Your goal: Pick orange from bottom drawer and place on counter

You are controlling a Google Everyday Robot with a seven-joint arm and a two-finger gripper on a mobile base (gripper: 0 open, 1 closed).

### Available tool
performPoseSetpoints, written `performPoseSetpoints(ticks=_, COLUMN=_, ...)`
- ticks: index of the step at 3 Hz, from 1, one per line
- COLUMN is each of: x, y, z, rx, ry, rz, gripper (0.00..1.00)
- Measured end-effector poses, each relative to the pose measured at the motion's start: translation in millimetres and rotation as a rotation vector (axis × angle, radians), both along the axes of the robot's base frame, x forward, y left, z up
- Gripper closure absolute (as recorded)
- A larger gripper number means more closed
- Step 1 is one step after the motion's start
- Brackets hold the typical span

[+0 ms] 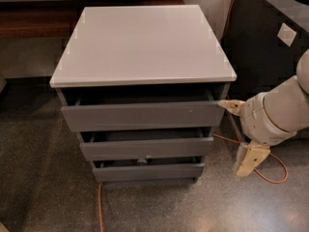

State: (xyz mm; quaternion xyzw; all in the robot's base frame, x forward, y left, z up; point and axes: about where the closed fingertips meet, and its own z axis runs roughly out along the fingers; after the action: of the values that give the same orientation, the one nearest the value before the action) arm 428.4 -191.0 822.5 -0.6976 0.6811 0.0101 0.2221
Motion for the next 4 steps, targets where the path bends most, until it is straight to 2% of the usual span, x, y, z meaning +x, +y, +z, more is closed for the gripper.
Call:
performPoseSetpoints(ticks=1, x=-1.4, y=-3.0, z=1.4, rx=-0.004, ry=0.008, rz=0.002, gripper=0.00)
performPoseSetpoints(ticks=2, x=-2.1, y=7.1, z=-17.0, rx=0.011, ry=0.030, rz=0.017, gripper=0.00)
performPoseSetpoints(ticks=4, x=12.5, y=55.9, z=-93.3, rx=0.082, ry=0.033, rz=0.121, gripper=0.00)
